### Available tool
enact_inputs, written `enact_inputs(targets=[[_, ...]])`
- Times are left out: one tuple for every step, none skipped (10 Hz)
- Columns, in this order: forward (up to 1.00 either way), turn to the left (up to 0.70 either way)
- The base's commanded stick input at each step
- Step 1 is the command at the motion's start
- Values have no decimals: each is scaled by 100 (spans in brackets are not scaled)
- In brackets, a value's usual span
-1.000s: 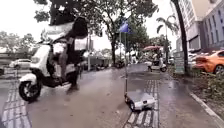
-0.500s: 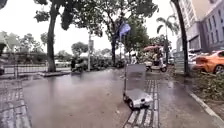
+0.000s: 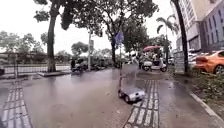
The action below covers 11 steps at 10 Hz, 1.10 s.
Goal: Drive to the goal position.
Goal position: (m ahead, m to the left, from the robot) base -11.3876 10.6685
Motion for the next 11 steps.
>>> enact_inputs(targets=[[13, 33], [3, 8], [3, 7], [3, 6], [3, 1], [3, 1], [4, 2], [4, 2], [4, 2], [4, 2], [5, 2]])
